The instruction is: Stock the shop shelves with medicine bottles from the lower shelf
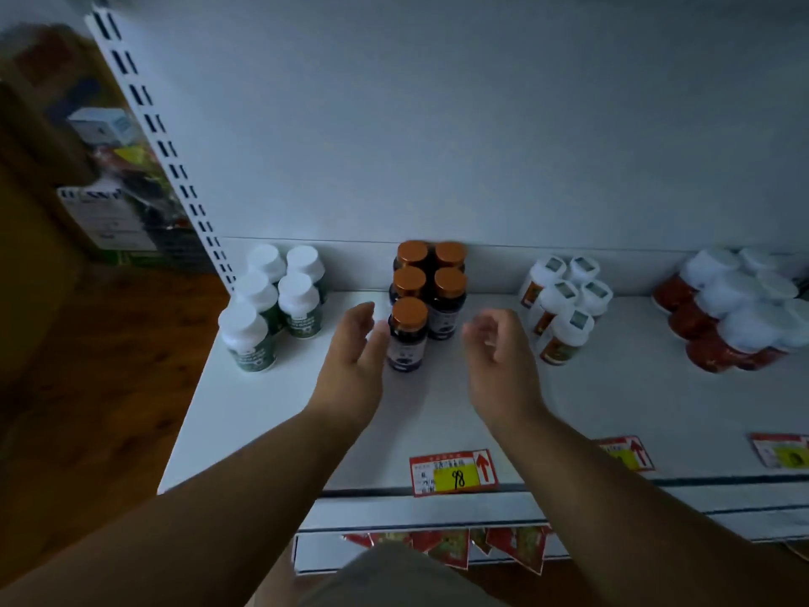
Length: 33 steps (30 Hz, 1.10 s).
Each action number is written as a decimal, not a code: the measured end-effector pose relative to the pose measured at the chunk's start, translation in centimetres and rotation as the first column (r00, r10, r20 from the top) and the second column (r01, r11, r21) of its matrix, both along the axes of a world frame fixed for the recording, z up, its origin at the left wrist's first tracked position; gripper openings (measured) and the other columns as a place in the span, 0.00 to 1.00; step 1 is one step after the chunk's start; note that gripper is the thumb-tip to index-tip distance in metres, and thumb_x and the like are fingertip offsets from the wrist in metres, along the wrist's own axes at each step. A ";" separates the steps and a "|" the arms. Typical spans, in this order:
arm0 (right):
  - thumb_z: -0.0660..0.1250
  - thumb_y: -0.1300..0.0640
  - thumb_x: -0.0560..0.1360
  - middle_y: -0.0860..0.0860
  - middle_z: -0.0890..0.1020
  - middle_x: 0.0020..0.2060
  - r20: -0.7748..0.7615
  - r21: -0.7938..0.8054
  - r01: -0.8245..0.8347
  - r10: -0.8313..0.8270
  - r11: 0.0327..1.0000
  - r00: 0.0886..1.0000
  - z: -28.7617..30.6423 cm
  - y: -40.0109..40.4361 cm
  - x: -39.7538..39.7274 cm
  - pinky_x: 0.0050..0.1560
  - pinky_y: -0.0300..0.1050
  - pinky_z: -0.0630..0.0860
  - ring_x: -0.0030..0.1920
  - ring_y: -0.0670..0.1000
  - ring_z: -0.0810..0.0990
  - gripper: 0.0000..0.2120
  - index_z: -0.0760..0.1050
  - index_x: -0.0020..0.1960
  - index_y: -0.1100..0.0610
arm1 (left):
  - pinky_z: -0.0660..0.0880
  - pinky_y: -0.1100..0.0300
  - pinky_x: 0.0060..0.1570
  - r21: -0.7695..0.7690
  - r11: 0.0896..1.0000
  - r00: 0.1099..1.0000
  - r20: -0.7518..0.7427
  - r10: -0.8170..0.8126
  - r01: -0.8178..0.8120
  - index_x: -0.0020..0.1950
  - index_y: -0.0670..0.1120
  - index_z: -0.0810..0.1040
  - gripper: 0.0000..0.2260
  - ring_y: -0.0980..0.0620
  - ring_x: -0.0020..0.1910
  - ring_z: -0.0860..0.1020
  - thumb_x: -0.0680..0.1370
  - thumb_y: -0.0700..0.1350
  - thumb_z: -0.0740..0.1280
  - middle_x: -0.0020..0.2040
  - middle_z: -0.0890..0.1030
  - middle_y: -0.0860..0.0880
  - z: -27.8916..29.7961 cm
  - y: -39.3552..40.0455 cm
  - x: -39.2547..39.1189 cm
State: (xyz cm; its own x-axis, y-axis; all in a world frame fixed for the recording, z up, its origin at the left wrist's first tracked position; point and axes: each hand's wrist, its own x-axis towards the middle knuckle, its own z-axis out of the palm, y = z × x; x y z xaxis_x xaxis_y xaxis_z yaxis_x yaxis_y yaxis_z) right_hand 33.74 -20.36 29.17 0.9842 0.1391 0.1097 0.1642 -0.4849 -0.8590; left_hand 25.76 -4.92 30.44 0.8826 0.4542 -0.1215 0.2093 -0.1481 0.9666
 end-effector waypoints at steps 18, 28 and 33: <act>0.51 0.36 0.81 0.41 0.72 0.69 -0.269 0.208 -0.179 0.232 0.962 0.935 0.7 2.8 6.2 0.72 0.53 0.64 0.69 0.46 0.69 0.25 0.64 0.74 0.43 | 0.69 0.48 0.69 -0.466 0.884 0.998 -0.057 0.006 -0.031 0.75 0.59 0.68 0.19 0.50 0.66 0.75 0.84 0.54 0.58 0.67 0.77 0.53 -1.4 0.6 7.8; 0.49 0.36 0.81 0.46 0.69 0.74 -0.266 0.163 -0.188 0.227 0.968 0.937 0.3 2.1 6.7 0.74 0.54 0.62 0.73 0.49 0.66 0.28 0.61 0.77 0.46 | 0.68 0.50 0.69 -0.481 0.876 0.999 -0.046 0.010 -0.031 0.76 0.57 0.66 0.19 0.50 0.68 0.73 0.85 0.53 0.56 0.69 0.75 0.52 -1.4 -0.1 8.1; 0.48 0.40 0.83 0.47 0.69 0.74 -0.266 0.165 -0.172 0.212 0.971 0.940 0.5 2.2 6.6 0.69 0.48 0.63 0.71 0.48 0.66 0.25 0.61 0.77 0.47 | 0.67 0.43 0.70 -0.465 0.884 0.998 -0.068 0.008 -0.038 0.76 0.59 0.66 0.20 0.47 0.68 0.74 0.84 0.55 0.56 0.69 0.76 0.51 -1.7 -0.1 8.2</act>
